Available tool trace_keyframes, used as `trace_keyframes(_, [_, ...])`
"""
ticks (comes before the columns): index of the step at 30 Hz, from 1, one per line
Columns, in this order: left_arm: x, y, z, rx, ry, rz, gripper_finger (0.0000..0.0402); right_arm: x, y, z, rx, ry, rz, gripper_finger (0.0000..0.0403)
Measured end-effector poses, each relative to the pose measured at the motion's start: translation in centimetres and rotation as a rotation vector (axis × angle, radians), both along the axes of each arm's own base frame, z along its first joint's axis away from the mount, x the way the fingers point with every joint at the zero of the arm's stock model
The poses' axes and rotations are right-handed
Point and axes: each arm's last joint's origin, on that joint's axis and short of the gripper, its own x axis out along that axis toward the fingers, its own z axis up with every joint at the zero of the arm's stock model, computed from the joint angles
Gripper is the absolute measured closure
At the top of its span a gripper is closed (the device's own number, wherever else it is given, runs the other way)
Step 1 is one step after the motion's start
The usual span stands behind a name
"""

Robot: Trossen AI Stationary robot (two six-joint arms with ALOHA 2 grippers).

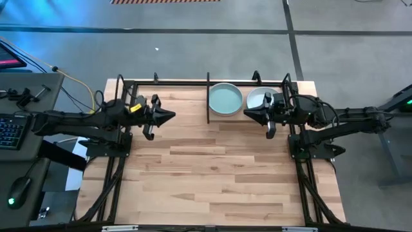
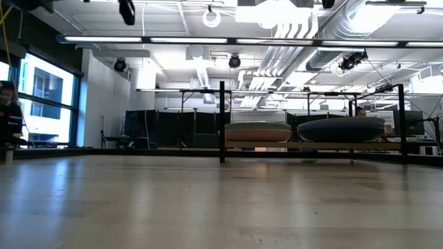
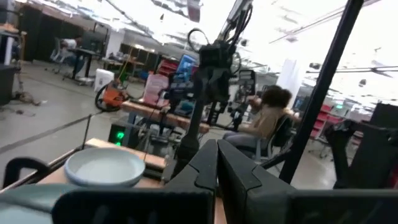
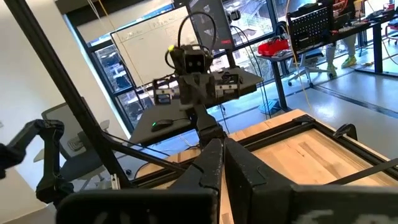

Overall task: Place and stack plates onto a shelf
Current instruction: Return to Home Position

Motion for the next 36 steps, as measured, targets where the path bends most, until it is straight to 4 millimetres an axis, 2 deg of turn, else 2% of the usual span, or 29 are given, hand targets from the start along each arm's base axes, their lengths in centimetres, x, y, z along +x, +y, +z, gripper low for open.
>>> trace_keyframes(10, [-3.8,0.2,-2.5,-0.005,-0.048,0.065,0.0401,0.0,0.0,-0.1,0.007,0.008,0.000,0.0402])
trace_keyframes(15, [-5.0,0.5,-4.7,-0.019,-0.063,0.102,0.0401,0.0,0.0,-0.1,0.012,0.007,0.000,0.0403])
trace_keyframes(19, [-5.8,0.5,-6.6,-0.063,-0.148,0.126,0.0401,0.0,0.0,-0.1,0.063,0.005,0.002,0.0403])
trace_keyframes(31, [-6.3,0.5,-10.7,-0.139,-0.149,0.143,0.0401,0.0,0.0,-0.2,0.077,0.019,0.002,0.0403])
trace_keyframes(36, [-6.5,0.5,-10.7,-0.135,-0.150,0.118,0.0401,0.0,0.0,-0.4,0.087,0.030,0.005,0.0403])
